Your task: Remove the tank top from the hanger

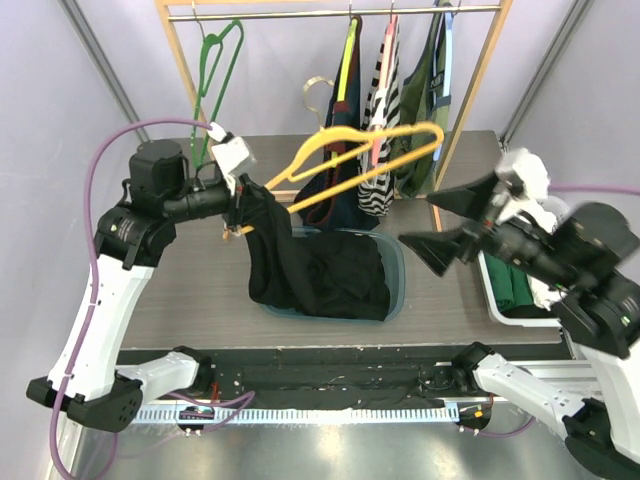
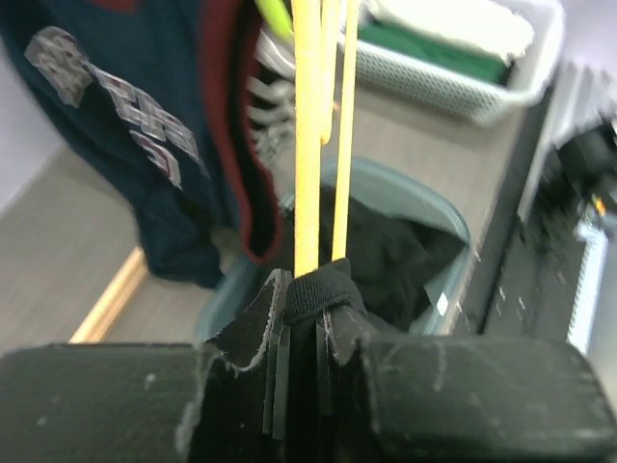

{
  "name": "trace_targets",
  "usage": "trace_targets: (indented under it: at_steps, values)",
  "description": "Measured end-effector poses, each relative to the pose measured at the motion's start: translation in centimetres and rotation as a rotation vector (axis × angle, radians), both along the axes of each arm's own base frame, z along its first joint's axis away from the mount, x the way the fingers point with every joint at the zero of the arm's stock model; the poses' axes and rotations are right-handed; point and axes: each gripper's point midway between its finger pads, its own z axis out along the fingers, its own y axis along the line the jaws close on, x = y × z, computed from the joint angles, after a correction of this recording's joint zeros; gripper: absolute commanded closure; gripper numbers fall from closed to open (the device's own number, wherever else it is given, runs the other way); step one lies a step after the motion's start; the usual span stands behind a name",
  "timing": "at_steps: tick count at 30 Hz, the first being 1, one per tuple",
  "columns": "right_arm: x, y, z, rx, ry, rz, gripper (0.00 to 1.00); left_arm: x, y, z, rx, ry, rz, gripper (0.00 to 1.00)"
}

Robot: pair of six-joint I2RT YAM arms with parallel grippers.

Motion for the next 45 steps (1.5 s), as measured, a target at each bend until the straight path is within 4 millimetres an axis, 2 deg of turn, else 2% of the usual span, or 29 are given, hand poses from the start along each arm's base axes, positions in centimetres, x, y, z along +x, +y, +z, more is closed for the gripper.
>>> trace_targets:
  at_steps: [4,6,8,14,19,23,27,32,34,35,37,38,40,41,42,45]
  values:
    - [-2.3,-1.5,2.3,0.007,-0.120,0.012,0.00,-2.0,-0.4,-1.9,0.065,0.017,-0.115,1.00]
    - [-2.6,-1.5,3.1,0.001,-0.162,0.022,0.00,-3.2,-0.5,-2.2,0.078,0.007,-0.170,1.00]
    - [-2.2,-1.2,3.2,-0.018,-0.180,0.034,0.00,-4.4,-0.5,-2.5,0.092,-0.004,-0.228,1.00]
    - [0.6,1.4,0.9,-0.105,-0.105,0.087,0.00,-7.1,-0.3,-3.8,0.133,-0.003,-0.352,1.00]
    - [1.9,3.5,-0.8,-0.148,-0.033,0.164,0.00,-8.4,-0.2,-4.3,0.142,0.001,-0.409,1.00]
    - [1.2,4.7,-1.6,-0.155,-0.002,0.257,0.02,-9.1,-0.2,-4.4,0.138,0.009,-0.436,1.00]
    - [-0.2,5.3,-2.2,-0.150,0.012,0.355,0.11,-9.4,-0.2,-4.4,0.137,0.013,-0.444,1.00]
    - [-1.4,6.1,-3.6,-0.142,0.046,0.456,0.17,-9.4,-0.2,-4.4,0.140,0.005,-0.448,1.00]
    - [-1.5,6.5,-4.1,-0.137,0.066,0.486,0.26,-9.4,-0.2,-4.4,0.139,0.004,-0.448,1.00]
    - [-1.6,6.7,-4.3,-0.130,0.077,0.500,0.37,-9.3,-0.2,-4.4,0.138,0.004,-0.447,1.00]
    - [-1.4,7.2,-4.6,-0.119,0.093,0.520,0.48,-9.3,-0.2,-4.3,0.135,0.003,-0.446,1.00]
    - [-1.3,7.3,-4.7,-0.115,0.100,0.525,0.62,-9.3,-0.3,-4.3,0.132,0.004,-0.446,1.00]
    - [-1.1,7.6,-4.8,-0.105,0.108,0.532,0.77,-9.3,-0.3,-4.2,0.129,0.009,-0.444,1.00]
    - [-1.2,7.8,-4.8,-0.100,0.118,0.542,0.92,-9.2,-0.3,-4.3,0.131,0.011,-0.439,1.00]
    - [-1.1,7.8,-4.7,-0.095,0.116,0.540,0.99,-9.2,-0.2,-4.3,0.133,0.012,-0.437,1.00]
    - [-1.0,7.7,-4.4,-0.085,0.104,0.521,0.99,-9.0,-0.3,-4.3,0.132,0.008,-0.431,0.99]
